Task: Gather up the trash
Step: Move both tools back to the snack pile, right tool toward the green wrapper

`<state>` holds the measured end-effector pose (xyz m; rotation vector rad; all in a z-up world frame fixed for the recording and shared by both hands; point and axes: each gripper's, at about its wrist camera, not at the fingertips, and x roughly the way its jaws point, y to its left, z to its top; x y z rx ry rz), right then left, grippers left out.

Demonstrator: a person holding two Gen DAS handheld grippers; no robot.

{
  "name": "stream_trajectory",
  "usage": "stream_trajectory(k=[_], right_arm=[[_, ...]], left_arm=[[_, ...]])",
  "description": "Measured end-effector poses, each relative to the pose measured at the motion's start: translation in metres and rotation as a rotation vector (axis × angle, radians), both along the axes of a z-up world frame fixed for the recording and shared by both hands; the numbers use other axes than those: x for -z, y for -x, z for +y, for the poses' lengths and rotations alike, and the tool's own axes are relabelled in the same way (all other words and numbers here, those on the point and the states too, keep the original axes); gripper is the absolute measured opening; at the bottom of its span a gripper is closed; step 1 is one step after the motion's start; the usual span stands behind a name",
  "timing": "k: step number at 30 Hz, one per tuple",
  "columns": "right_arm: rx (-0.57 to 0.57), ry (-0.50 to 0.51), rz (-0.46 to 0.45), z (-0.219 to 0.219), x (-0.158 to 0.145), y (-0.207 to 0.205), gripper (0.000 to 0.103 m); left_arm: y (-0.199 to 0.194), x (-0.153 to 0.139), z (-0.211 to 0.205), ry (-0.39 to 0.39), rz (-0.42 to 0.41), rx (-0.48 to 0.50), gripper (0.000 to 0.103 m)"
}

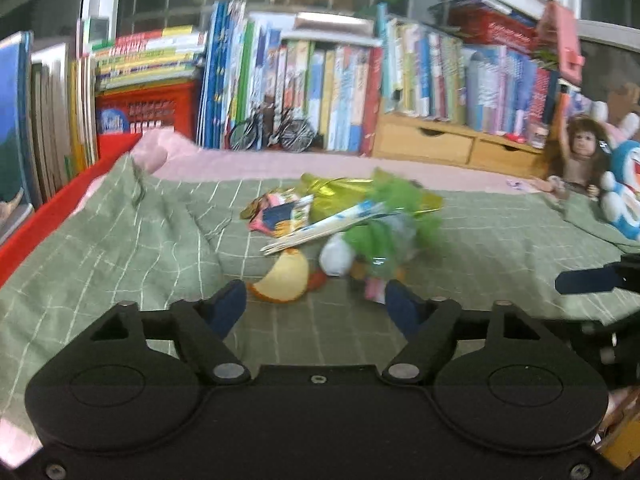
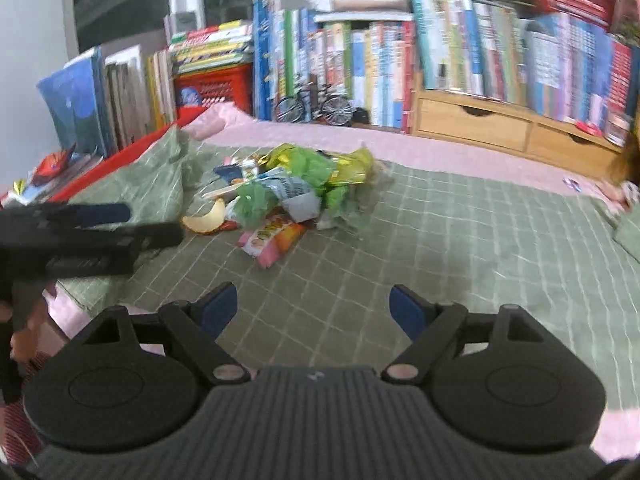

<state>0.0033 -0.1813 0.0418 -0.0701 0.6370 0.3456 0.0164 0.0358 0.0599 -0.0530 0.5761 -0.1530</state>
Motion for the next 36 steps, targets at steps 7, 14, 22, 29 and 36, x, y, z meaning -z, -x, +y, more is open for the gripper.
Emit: stream_trajectory(k=[7, 14, 22, 29, 36], right_arm=[[-0.020, -0.019, 0.053, 0.027, 0.014, -0.039, 0.088], [0.035, -0.171, 0.151, 0.032, 0.028, -0.083, 0.079], [0.050, -0.123, 0.169, 0.055, 0.046, -0.108, 0.070], [0.066, -0.103, 0.167, 0.039, 0.042, -0.096, 0.045], [0.064, -0.057, 0.155, 0.014, 0.040, -0.071, 0.047]], left_arm=[[-0.056, 0.031, 0.008, -0.039, 0.097, -0.001, 0.045], [-0.063, 0.038, 0.022, -0.017, 0.100, -0.001, 0.036], [-0.057, 0.039, 0.019, -0.051, 0.086, 0.026, 0.033], [-0.065, 0.033, 0.014, -0.077, 0.042, 0.033, 0.041], [-0.072, 0.043, 0.004, -0.089, 0.092, 0.086, 0.045]])
